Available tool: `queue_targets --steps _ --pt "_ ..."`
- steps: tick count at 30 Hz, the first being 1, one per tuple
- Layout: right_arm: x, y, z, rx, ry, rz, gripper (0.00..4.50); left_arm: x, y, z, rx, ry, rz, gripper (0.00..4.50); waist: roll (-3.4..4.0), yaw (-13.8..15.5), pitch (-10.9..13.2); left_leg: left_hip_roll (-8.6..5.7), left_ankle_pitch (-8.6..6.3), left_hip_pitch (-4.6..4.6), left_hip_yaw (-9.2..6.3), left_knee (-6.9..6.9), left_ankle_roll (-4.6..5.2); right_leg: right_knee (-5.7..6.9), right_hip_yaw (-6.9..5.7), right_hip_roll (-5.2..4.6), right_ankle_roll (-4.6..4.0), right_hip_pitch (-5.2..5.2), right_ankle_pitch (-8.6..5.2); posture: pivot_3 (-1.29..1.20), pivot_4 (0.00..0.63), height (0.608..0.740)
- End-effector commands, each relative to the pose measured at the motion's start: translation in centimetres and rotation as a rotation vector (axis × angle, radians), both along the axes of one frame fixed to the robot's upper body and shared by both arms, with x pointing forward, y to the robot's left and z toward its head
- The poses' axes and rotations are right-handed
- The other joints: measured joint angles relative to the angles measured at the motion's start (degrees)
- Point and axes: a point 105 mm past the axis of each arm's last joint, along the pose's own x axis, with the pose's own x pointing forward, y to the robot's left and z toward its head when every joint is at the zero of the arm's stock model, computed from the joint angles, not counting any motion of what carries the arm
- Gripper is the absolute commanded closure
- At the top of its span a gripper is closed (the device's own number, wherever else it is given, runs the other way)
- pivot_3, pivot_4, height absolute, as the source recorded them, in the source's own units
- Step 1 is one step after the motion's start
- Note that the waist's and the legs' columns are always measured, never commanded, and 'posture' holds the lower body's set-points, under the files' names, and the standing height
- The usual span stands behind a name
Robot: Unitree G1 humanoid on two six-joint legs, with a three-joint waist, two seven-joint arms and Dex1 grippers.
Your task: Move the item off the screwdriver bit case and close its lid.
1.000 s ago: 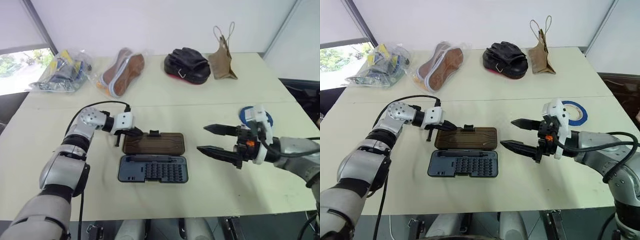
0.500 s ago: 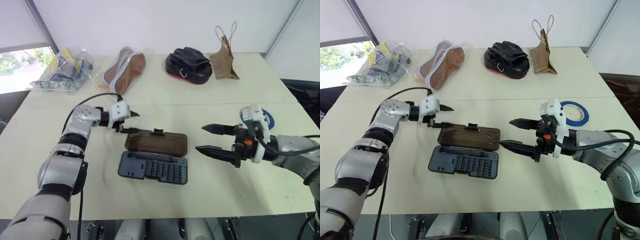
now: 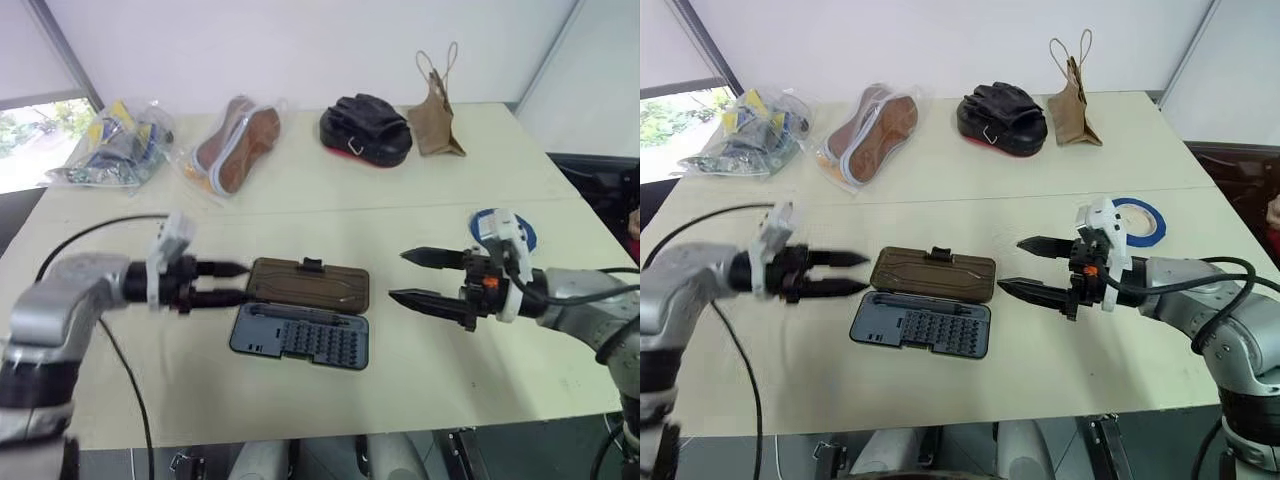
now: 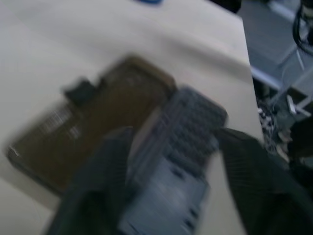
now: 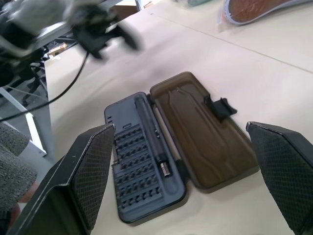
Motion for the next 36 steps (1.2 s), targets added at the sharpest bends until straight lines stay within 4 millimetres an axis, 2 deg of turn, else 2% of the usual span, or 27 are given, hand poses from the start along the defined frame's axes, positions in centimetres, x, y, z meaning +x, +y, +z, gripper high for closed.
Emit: queue_targets --steps 1,3,6,10,16,20,30,33,35,36 --pt "0.4 0.2 0.8 -0.018 -0.055 0.031 0.00 -0.8 -0.3 1.2 -0.001 -0.085 0.022 3.61 0.00 0.5 0.0 -0.01 0.01 0.00 -0.01 0.01 -0.02 -0.05 -0.03 -0.03 -0.01 0.04 0.00 0.00 0.150 0.740" --pt "0.8 0.2 0.9 -0.029 -0.063 0.035 0.00 -1.1 -0.4 0.7 0.005 -0.089 0.035 4.45 0.00 0.9 0.0 -0.03 0.01 0.00 0.00 0.01 -0.02 -0.09 -0.04 -0.04 -0.02 0.07 0.01 0.00 0.150 0.740" --pt "1.5 0.6 0.7 -0.074 -0.084 0.037 0.00 -2.1 -0.6 -1.0 0.066 -0.107 0.018 4.45 0.02 1.0 0.0 -0.04 0.00 0.00 0.06 0.00 -0.01 -0.12 -0.01 -0.06 -0.02 0.05 0.01 0.00 0.150 0.740" --pt "2.7 1.0 -0.6 -0.166 -0.104 0.024 0.00 -2.2 -0.7 -2.5 0.101 -0.121 0.025 4.45 0.02 1.1 0.0 -0.03 0.01 -0.01 0.06 -0.01 -0.03 -0.11 -0.01 -0.11 -0.04 0.03 0.02 0.00 0.150 0.740" --pt "4.8 1.7 -2.0 -0.238 -0.141 -0.010 0.00 -1.6 -0.4 -5.9 0.205 -0.150 0.030 4.45 0.03 1.1 0.0 -0.05 0.01 -0.02 0.08 -0.02 -0.04 -0.13 -0.01 -0.07 -0.06 0.02 0.02 0.00 0.150 0.740" --pt "6.8 1.4 -4.2 -0.352 -0.160 -0.057 0.00 -2.0 -0.4 -8.3 0.243 -0.124 0.023 4.45 0.03 1.1 0.0 -0.06 0.01 -0.01 0.08 -0.02 -0.04 -0.13 -0.01 -0.08 -0.06 0.01 0.03 0.00 0.150 0.740" --pt "10.6 2.4 -7.5 -0.447 -0.107 -0.138 0.00 -3.4 0.0 -11.3 0.228 -0.063 0.060 4.45 0.64 0.7 -0.4 -0.06 0.01 0.05 0.08 -0.05 -0.04 -0.12 -0.01 -0.07 -0.07 0.05 0.03 0.00 0.150 0.740" --pt "10.7 2.8 -8.0 -0.457 -0.076 -0.125 0.89 -3.5 -0.1 -11.5 0.218 -0.063 0.076 4.50 0.70 0.7 -0.5 -0.08 0.01 0.05 0.07 -0.06 -0.04 -0.11 -0.01 -0.07 -0.07 0.05 0.03 0.00 0.150 0.740" --pt "10.4 3.0 -8.7 -0.488 -0.068 -0.090 1.82 -3.5 -0.1 -11.6 0.208 -0.065 0.096 4.50 0.74 0.7 -0.5 -0.11 0.01 0.06 0.07 -0.06 -0.04 -0.11 -0.01 -0.08 -0.07 0.06 0.03 0.00 0.150 0.740" --pt "10.2 3.1 -9.0 -0.505 -0.067 -0.071 2.44 -3.5 -0.1 -11.6 0.201 -0.064 0.107 4.50 0.78 0.7 -0.6 -0.11 0.01 0.07 0.07 -0.06 -0.04 -0.11 -0.01 -0.09 -0.07 0.08 0.03 0.00 0.150 0.740"
